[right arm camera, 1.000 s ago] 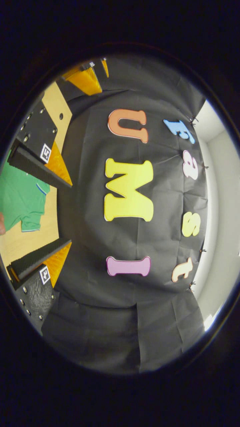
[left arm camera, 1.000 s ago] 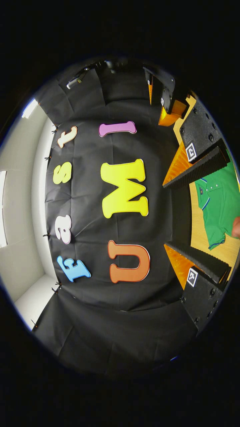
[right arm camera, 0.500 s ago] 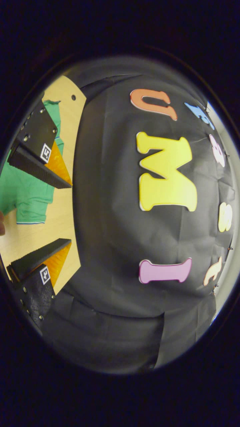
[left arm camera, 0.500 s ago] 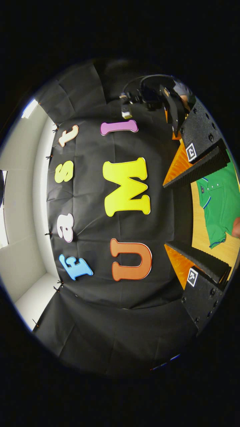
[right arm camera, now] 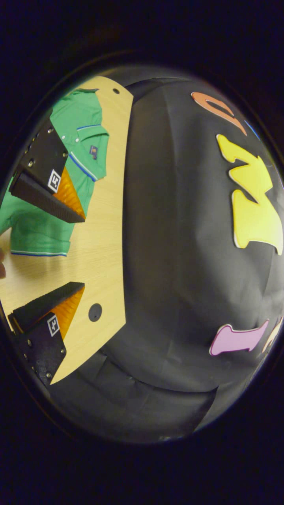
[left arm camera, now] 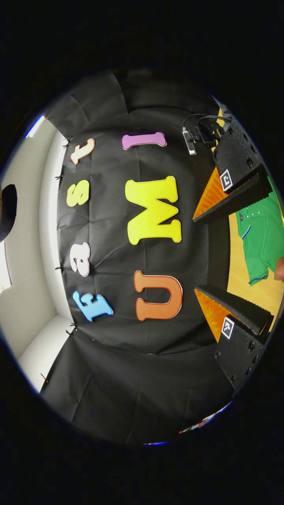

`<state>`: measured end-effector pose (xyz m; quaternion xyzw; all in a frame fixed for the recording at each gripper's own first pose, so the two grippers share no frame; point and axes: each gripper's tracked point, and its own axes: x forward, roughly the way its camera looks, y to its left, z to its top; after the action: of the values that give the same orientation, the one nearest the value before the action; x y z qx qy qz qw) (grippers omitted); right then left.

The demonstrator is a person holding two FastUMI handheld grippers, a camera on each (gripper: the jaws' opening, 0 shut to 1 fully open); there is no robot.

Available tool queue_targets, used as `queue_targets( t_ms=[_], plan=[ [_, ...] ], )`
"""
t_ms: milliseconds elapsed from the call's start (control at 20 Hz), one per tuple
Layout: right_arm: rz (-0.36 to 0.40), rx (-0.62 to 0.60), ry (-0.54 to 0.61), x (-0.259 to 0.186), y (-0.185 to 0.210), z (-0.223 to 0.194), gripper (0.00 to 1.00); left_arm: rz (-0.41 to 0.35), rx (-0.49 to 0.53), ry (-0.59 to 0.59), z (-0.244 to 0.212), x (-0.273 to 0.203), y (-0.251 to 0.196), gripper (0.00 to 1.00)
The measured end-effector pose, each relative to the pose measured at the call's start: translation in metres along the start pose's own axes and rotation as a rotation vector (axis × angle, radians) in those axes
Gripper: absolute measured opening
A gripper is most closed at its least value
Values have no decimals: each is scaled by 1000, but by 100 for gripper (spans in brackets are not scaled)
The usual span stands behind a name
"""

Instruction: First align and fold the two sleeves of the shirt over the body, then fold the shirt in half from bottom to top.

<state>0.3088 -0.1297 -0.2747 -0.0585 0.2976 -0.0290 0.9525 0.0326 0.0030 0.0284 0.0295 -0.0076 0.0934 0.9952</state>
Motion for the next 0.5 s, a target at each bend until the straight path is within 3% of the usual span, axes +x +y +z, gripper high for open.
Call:
queue_targets(
  t_ms=[500],
  plan=[
    [-5, 18, 201, 39, -2, -67, 95, 29, 2, 44, -13, 2, 8, 99]
  ],
)
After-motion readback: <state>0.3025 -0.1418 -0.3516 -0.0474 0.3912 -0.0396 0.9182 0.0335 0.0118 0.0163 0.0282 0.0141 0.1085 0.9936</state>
